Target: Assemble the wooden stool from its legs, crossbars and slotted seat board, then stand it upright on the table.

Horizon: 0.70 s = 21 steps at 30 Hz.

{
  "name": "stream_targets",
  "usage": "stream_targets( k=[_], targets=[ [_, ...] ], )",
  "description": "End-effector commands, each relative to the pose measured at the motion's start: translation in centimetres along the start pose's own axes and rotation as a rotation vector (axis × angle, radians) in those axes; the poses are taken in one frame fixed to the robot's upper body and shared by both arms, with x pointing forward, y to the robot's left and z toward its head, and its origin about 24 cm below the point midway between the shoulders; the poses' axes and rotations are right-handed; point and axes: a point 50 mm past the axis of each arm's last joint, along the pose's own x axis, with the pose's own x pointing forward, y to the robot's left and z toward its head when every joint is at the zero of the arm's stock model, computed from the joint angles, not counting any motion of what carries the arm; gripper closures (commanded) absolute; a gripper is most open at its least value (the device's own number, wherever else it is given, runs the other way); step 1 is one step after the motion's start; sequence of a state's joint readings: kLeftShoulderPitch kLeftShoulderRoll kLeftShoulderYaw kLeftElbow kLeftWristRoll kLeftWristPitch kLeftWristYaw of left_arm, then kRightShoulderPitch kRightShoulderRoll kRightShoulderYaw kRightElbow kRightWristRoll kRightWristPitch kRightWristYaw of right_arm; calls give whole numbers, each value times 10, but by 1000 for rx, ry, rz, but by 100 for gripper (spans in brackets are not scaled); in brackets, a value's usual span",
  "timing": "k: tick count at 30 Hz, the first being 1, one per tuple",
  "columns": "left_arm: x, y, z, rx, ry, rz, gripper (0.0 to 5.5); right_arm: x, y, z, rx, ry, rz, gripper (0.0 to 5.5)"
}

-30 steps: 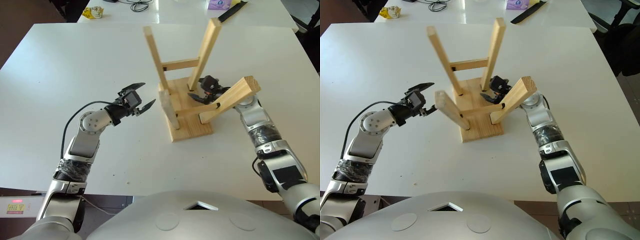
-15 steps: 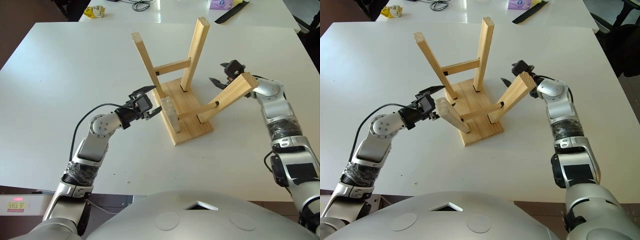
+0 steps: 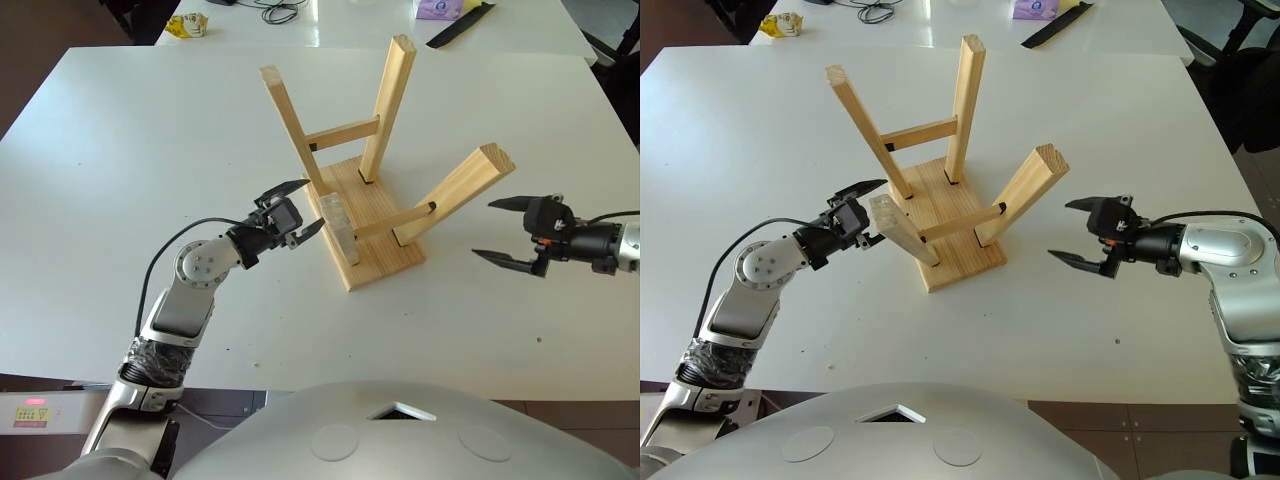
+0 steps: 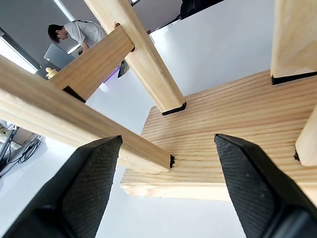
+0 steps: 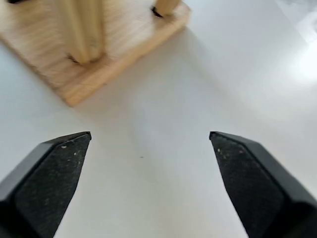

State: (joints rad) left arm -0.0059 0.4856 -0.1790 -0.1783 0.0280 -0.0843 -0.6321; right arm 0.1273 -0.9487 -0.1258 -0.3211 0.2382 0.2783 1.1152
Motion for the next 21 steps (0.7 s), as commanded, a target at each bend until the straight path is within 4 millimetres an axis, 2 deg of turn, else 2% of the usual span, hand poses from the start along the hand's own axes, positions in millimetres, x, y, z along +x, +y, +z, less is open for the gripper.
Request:
stream_targets(
  k=[1,7,14,21],
  targets=[
    [-3,8,-5,-2,26,14,204,11,20,14,29,-58,57,160],
    [6,-9,1,-13,-8,-36,204,26,53,18,71,-89,157,260],
    [25,-26,13,-14,-73,-109,204,47,51,19,56,-90,168,366],
    [43,-33,11,12,-87,-146,204,52,59,9,44,-41,248,473]
  ],
)
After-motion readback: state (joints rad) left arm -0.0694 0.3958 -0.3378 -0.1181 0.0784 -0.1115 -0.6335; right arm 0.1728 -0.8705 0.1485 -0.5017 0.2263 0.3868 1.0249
